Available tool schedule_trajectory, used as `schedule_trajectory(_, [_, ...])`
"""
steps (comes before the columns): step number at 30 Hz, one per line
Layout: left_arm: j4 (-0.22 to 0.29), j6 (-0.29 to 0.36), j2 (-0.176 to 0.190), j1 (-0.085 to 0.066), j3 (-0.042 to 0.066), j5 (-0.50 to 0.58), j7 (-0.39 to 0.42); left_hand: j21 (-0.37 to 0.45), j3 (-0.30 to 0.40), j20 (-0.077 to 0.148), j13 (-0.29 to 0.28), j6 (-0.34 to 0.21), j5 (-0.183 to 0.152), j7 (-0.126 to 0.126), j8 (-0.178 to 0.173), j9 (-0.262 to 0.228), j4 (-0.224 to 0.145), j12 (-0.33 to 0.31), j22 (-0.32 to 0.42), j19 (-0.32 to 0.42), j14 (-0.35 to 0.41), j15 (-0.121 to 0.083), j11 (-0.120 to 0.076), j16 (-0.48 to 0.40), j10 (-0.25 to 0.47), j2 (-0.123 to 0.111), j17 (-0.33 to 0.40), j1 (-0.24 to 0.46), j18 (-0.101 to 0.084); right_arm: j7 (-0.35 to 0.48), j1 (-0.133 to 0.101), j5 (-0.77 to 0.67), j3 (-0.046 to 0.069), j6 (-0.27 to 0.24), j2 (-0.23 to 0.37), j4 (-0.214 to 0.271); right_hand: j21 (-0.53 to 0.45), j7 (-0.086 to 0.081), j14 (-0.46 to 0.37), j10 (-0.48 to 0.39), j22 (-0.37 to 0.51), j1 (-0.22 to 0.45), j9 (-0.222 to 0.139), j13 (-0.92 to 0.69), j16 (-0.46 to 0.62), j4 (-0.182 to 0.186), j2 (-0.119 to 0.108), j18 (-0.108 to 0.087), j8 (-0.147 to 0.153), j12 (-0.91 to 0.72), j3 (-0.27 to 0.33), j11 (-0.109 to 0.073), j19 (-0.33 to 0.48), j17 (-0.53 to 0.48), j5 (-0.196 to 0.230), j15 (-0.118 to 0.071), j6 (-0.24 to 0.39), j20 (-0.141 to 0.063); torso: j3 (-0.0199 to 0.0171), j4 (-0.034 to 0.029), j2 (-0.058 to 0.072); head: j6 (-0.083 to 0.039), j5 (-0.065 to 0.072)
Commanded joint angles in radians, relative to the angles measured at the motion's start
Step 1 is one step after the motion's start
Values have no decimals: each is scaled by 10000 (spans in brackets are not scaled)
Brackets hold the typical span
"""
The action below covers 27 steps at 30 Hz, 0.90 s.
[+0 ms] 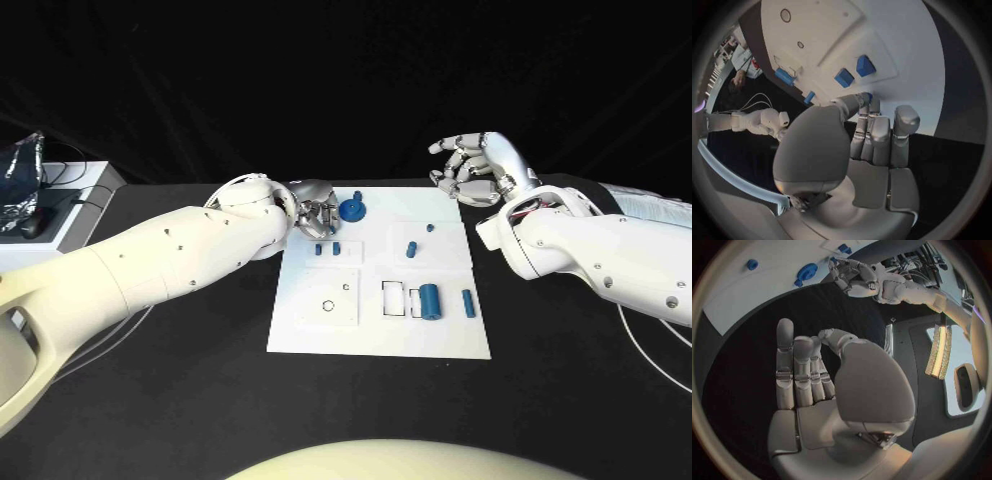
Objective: Assemble the parts on the task board
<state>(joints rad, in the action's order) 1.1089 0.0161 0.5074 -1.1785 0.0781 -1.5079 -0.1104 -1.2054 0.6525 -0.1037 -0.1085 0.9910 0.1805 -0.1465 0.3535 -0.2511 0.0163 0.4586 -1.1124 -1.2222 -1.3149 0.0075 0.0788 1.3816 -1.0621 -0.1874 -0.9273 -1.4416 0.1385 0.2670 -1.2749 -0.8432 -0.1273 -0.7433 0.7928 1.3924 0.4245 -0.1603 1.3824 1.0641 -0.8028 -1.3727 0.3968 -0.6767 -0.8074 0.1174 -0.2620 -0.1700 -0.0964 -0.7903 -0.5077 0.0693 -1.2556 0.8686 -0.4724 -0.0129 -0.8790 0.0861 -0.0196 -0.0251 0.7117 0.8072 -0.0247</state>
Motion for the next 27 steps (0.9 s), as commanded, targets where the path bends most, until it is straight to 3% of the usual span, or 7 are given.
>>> schedule_trajectory(1, [-5, -481, 6, 68, -61, -53, -49, 61, -45, -17, -12, 3, 35, -5, 8, -15, -44, -82, 46, 27, -18, 18, 15, -9, -67, -5, 19, 105, -138, 90, -1, -57, 4, 96, -5, 6, -60, -66, 74, -68, -6, 67, 15, 9, 53, -33, -12, -111, -49, -21, -24, 23, -73, 10, -45, 5, -15, -10, 3, 0, 2, 5, -9])
schedule_trajectory(8, [13, -295, 9, 68, -65, -55, -40, 141, -46, -9, -63, -418, 48, -13, -384, 28, -76, -409, 128, 103, 57, 1, -15, -34, -139, -70, 71, 187, -119, 92, -1, -57, 4, 96, -11, -2, -60, -66, 74, -68, -6, 67, 15, 9, 53, -33, -12, -111, -49, -21, -24, 23, -73, 10, -45, 5, -15, -10, 11, 3, 9, -4, -24])
schedule_trajectory(9, [16, -267, 9, 68, -65, -55, -39, 185, -16, 1, -82, -874, 54, 80, -685, 130, -83, -521, 177, 140, 83, -11, -49, -43, -155, -127, 100, 217, -106, 92, -1, -57, 4, 96, -12, -3, -60, -66, 74, -68, -6, 67, 15, 9, 53, -33, -12, -111, -49, -21, -24, 23, -73, 10, -45, 5, -15, -10, 12, 3, 10, -3, -25])
schedule_trajectory(13, [29, -124, 22, 68, -65, -54, -41, 262, 9, 8, -128, -1212, 53, 157, -951, 213, -91, -702, 263, 203, 133, -14, -34, -57, -175, -210, 147, 267, -91, 92, -1, -57, 4, 97, -11, -4, -60, -66, 74, -68, -6, 67, 15, 9, 53, -33, -12, -111, -49, -21, -24, 23, -73, 10, -45, 5, -15, -10, 6, 0, 6, 6, -21])
schedule_trajectory(27, [120, 136, 80, 72, -60, -63, -84, 310, 24, 1, -171, -1439, 56, 213, -1127, 274, -104, -821, 317, 238, 190, -5, -21, -81, -194, -259, 233, 281, -79, 86, -1, -59, 4, 96, 25, 12, -60, -66, 74, -68, -6, 67, 15, 9, 53, -33, -12, -111, -49, -21, -24, 23, -73, 10, -45, 5, -15, -10, 6, 9, 9, 29, -19])
